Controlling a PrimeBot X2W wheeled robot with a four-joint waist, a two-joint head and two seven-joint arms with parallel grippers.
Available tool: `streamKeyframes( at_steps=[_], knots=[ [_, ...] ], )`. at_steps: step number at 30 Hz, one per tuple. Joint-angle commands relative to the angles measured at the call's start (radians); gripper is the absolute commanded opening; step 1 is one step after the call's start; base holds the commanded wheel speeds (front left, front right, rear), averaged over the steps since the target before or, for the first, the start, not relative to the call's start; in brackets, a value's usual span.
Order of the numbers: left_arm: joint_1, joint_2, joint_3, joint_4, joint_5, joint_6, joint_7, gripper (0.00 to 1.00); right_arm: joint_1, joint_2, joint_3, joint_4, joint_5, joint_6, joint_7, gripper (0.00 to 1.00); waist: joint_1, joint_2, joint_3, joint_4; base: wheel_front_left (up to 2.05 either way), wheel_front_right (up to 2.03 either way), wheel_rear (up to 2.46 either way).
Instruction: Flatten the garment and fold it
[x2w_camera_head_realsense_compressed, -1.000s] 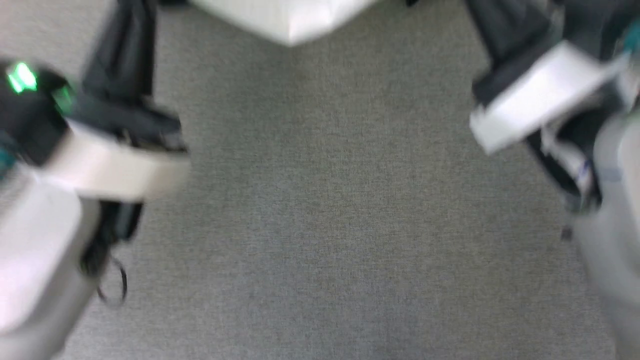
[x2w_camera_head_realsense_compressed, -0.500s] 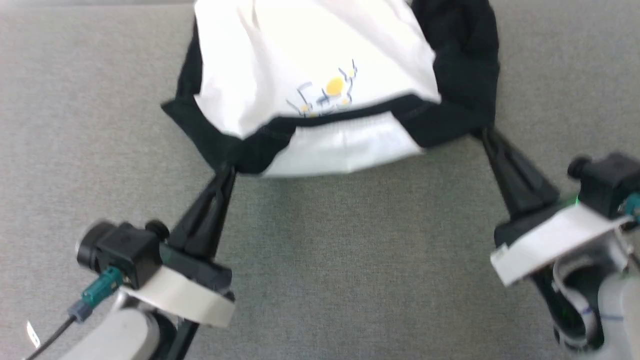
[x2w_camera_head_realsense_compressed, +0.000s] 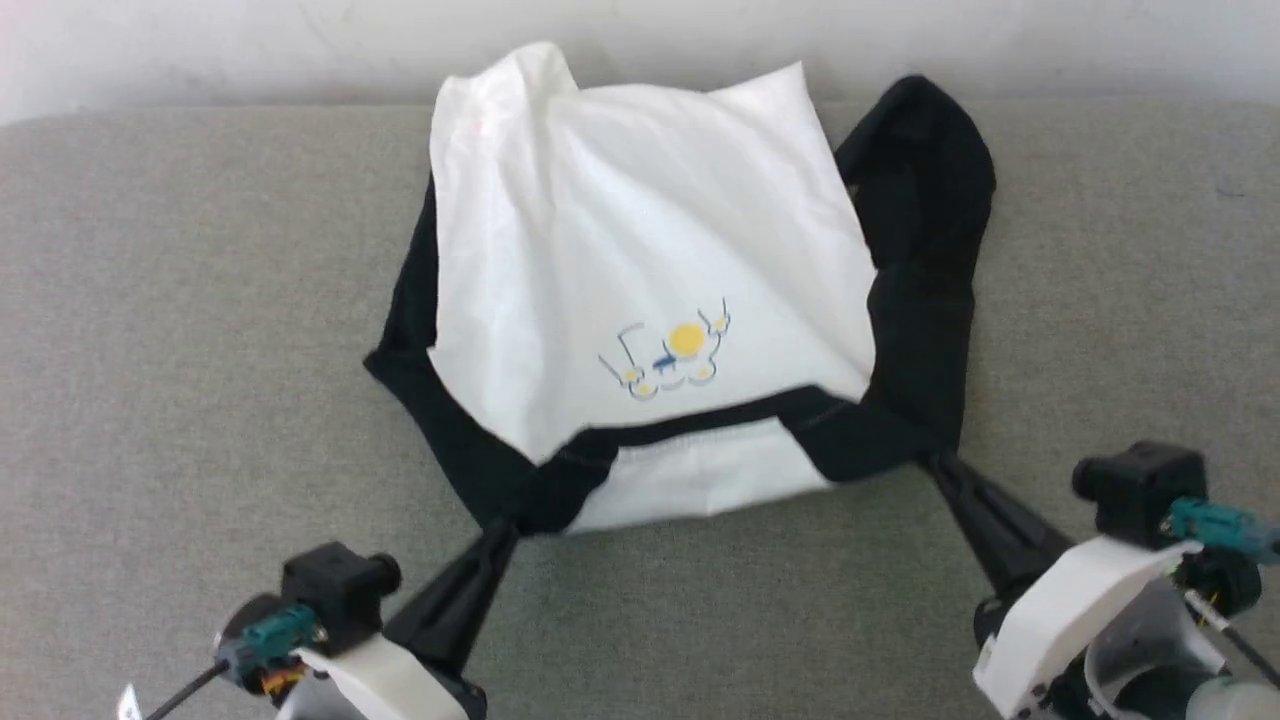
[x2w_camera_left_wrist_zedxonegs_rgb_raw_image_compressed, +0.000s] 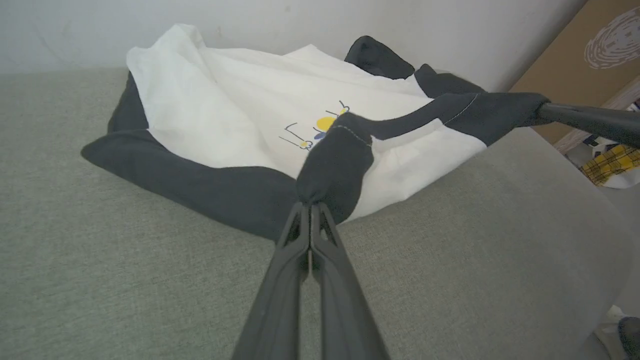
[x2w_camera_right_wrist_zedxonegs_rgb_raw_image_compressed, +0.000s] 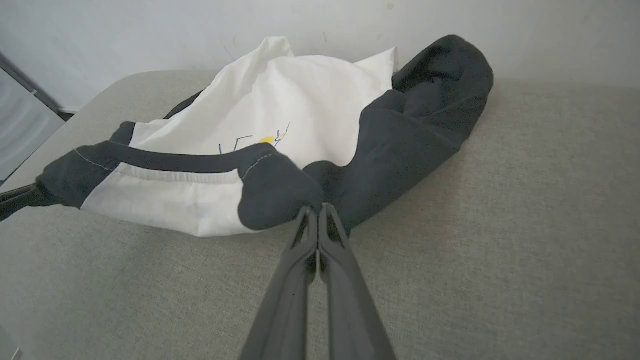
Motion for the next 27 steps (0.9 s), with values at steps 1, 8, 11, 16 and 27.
streamKeyframes(
  at_steps=[1,8,11,16,27],
  knots=[
    [0.02,0.006,-0.013,-0.004,-0.014,-0.01,0.019,0.0,0.025,-0.009,0.008,-0.008,0.011,-0.001,0.019,0.0,0.0001,0.0,-0.03,0.0,0.0,0.0,0.0],
    [0.088,0.028,-0.064,-0.03,-0.085,-0.008,0.124,0.0,0.146,-0.039,0.019,-0.033,0.07,-0.001,0.153,0.0,0.0001,0.0,-0.088,0.003,0.0,0.0,0.0],
    [0.118,0.044,-0.076,-0.049,-0.11,0.001,0.156,0.0,0.2,-0.051,0.021,-0.051,0.096,-0.001,0.213,0.0,0.0001,0.0,-0.102,0.004,0.0,0.0,0.0],
    [0.159,0.059,-0.104,-0.086,-0.148,0.003,0.205,0.0,0.271,-0.072,0.026,-0.091,0.138,-0.001,0.3,0.0,0.0001,0.0,-0.108,0.005,0.0,0.0,0.0],
    [0.197,0.075,-0.148,-0.089,-0.191,-0.005,0.273,0.0,0.345,-0.096,0.027,-0.135,0.172,-0.001,0.414,0.0,0.0001,0.0,-0.112,0.011,0.0,0.0,0.0]
  ],
)
